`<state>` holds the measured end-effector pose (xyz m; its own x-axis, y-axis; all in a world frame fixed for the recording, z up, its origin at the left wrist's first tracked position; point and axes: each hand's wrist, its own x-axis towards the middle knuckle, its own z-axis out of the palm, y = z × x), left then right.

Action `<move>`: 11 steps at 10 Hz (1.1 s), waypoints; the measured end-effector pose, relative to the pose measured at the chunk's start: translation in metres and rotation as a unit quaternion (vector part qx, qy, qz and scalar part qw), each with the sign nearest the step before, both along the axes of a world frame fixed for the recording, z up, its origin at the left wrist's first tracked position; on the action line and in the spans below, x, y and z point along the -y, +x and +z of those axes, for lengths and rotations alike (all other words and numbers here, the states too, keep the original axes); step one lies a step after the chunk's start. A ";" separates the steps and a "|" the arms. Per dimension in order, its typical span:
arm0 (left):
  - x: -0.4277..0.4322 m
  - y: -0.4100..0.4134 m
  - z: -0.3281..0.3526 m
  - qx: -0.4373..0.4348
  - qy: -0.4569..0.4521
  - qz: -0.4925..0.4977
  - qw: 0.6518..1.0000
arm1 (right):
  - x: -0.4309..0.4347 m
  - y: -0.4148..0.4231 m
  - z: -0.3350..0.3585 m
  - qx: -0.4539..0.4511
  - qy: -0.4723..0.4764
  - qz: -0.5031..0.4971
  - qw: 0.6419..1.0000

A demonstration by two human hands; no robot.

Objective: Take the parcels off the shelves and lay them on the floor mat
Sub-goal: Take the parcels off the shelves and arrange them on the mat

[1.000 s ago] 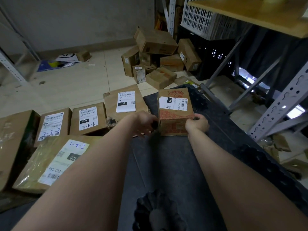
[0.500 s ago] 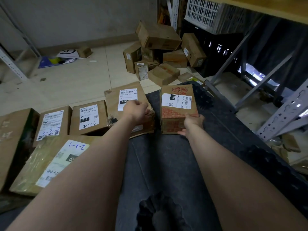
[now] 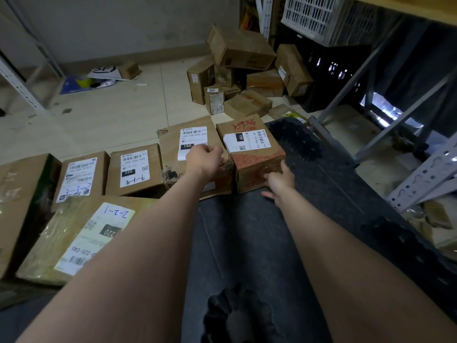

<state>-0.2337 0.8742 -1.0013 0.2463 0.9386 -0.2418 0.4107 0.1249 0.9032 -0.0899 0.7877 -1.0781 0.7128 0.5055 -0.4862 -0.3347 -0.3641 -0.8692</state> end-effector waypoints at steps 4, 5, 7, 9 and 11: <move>0.027 0.025 0.018 -0.018 0.014 -0.060 0.998 | 0.018 -0.001 0.045 -0.003 0.001 0.141 0.990; 0.039 0.033 0.029 -0.043 0.045 -0.095 0.994 | 0.025 -0.004 0.064 0.061 -0.017 0.183 0.981; 0.078 0.074 0.079 -0.031 0.123 -0.186 0.974 | 0.053 0.000 0.118 0.279 -0.049 0.194 0.939; 0.163 0.135 0.153 0.032 0.250 -0.285 0.925 | 0.136 0.049 0.201 0.385 -0.055 0.025 0.921; 0.254 0.175 0.234 0.214 0.227 -0.368 0.876 | 0.257 0.074 0.304 0.534 -0.053 -0.134 0.833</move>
<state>-0.0586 0.6204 -0.7673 0.8019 0.4635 0.3771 -0.1591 -0.4428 0.8824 -0.0160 0.5307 -0.7745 0.8481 0.2526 0.4658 0.5270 -0.4943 -0.6914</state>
